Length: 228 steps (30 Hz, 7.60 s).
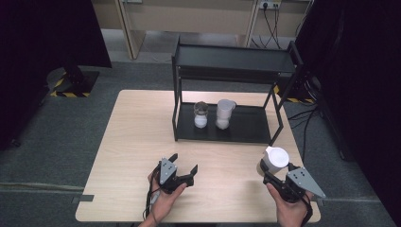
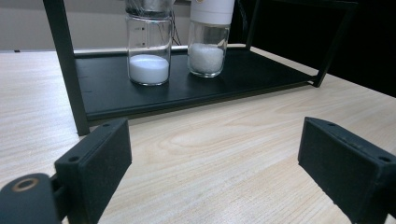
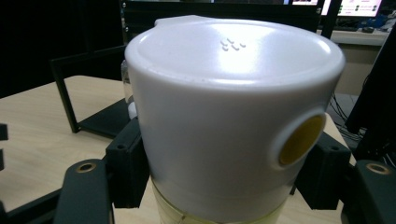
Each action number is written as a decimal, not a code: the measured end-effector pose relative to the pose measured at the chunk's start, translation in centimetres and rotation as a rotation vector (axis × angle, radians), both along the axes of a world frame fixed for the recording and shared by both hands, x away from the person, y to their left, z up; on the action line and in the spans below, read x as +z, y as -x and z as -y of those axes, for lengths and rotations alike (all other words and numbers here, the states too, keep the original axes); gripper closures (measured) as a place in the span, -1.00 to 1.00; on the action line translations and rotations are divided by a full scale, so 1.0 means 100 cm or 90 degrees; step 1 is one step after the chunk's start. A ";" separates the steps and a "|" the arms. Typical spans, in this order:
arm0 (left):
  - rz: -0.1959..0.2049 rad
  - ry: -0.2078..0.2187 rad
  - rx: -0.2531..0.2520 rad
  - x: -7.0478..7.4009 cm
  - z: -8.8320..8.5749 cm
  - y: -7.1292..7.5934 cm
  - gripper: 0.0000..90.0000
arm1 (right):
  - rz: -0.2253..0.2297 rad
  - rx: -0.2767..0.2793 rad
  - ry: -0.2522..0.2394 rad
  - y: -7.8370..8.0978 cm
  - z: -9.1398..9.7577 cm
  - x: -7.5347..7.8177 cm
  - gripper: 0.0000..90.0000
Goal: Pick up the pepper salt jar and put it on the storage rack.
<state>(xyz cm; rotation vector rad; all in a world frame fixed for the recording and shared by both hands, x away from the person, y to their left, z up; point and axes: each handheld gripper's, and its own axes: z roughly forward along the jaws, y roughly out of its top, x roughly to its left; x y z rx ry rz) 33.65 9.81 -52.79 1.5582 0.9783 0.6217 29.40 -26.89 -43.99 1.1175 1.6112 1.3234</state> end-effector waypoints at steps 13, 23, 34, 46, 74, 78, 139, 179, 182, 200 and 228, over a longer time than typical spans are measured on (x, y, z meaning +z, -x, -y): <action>-0.001 0.002 0.000 0.000 0.000 0.000 -0.80 | 0.008 -0.029 -0.015 -0.036 -0.002 0.013 -0.31; -0.002 0.002 0.000 0.000 0.000 0.000 -0.80 | 0.001 -0.043 -0.020 -0.058 -0.003 0.012 -0.31; -0.001 0.001 0.000 0.000 0.000 0.000 -0.80 | 0.003 -0.052 -0.020 -0.071 -0.006 0.012 -0.31; 0.000 -0.001 -0.001 0.000 0.000 0.000 -0.80 | 0.003 -0.055 -0.021 -0.084 -0.012 0.015 -0.31; 0.002 -0.001 -0.001 0.000 0.000 0.000 -0.80 | -0.001 -0.064 -0.024 -0.103 -0.018 0.013 -0.31; 0.001 -0.002 -0.001 0.000 0.000 0.000 -0.80 | 0.001 -0.062 -0.023 -0.103 -0.020 0.013 -0.31; 0.004 0.000 -0.002 0.000 0.000 0.001 -0.80 | -0.046 -0.082 -0.007 -0.177 -0.040 -0.011 -0.31; 0.005 -0.001 -0.003 0.000 0.000 0.001 -0.80 | -0.106 -0.097 0.001 -0.220 -0.047 -0.047 -0.31; 0.004 -0.001 -0.003 0.000 0.000 0.001 -0.80 | -0.107 -0.097 0.002 -0.221 -0.047 -0.049 -0.31; 0.008 -0.003 -0.003 0.000 0.000 0.001 -0.80 | -0.101 -0.082 0.003 -0.219 -0.044 -0.050 -0.34; 0.008 -0.004 -0.003 0.000 0.001 0.001 -0.80 | -0.115 -0.070 -0.018 -0.199 -0.038 -0.038 -0.86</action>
